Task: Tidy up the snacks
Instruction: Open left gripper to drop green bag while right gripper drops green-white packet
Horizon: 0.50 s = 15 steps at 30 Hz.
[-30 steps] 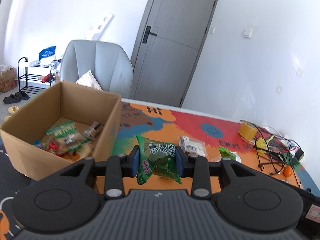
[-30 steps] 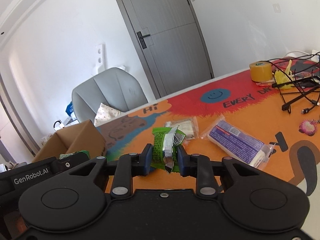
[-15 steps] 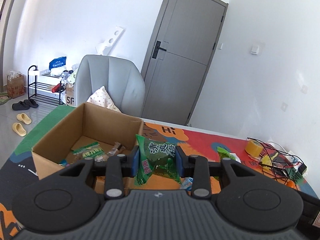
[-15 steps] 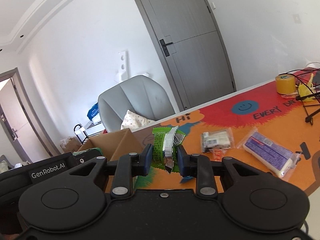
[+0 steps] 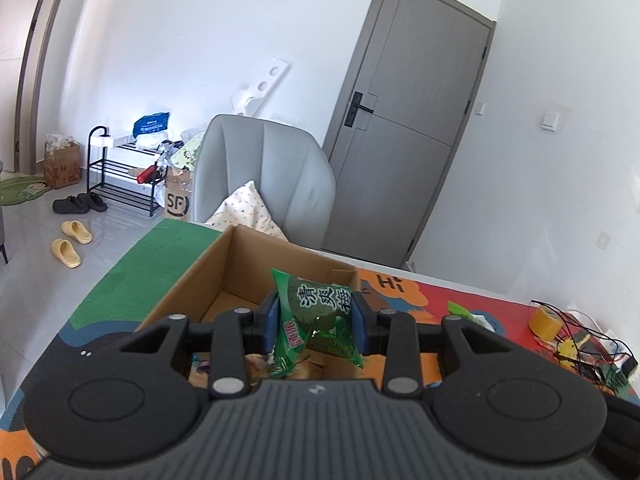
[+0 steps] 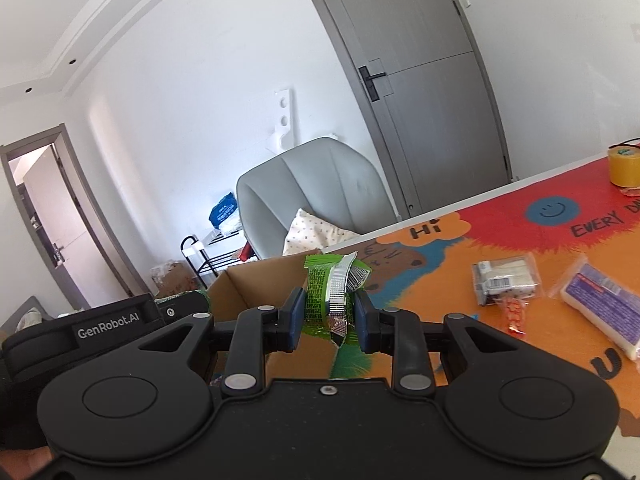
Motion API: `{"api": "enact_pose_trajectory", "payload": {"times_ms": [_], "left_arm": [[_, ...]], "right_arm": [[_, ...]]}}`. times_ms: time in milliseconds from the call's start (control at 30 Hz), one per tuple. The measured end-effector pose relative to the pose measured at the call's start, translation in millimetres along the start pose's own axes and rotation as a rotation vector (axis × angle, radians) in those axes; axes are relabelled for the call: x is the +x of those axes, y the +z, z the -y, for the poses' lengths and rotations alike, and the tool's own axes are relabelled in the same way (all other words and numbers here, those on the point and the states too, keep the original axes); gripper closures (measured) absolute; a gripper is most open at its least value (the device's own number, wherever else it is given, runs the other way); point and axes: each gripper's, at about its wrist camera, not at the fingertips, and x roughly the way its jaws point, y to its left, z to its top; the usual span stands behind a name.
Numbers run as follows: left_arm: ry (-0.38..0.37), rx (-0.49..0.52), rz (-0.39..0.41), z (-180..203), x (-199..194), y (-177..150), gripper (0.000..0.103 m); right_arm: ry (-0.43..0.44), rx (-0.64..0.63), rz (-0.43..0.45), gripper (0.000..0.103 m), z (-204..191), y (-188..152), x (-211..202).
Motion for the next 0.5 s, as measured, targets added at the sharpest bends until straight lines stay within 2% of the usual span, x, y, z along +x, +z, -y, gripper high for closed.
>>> {"api": "enact_pose_trajectory", "payload": {"times_ms": [300,400,500], "left_arm": [[0.059,-0.045,-0.013,-30.8,13.8,10.7,0.066],[0.058,-0.050,-0.021,-38.4,15.0,11.1,0.061],[0.066,-0.054,-0.021,-43.8,13.3,11.2,0.051]], "right_arm": [[0.060,-0.030,-0.034,0.076,-28.5,0.3,26.2],[0.072,-0.031,-0.044,0.075,-35.9,-0.2,34.1],[0.083,-0.034,-0.057,0.075,-40.5,-2.0,38.5]]}}
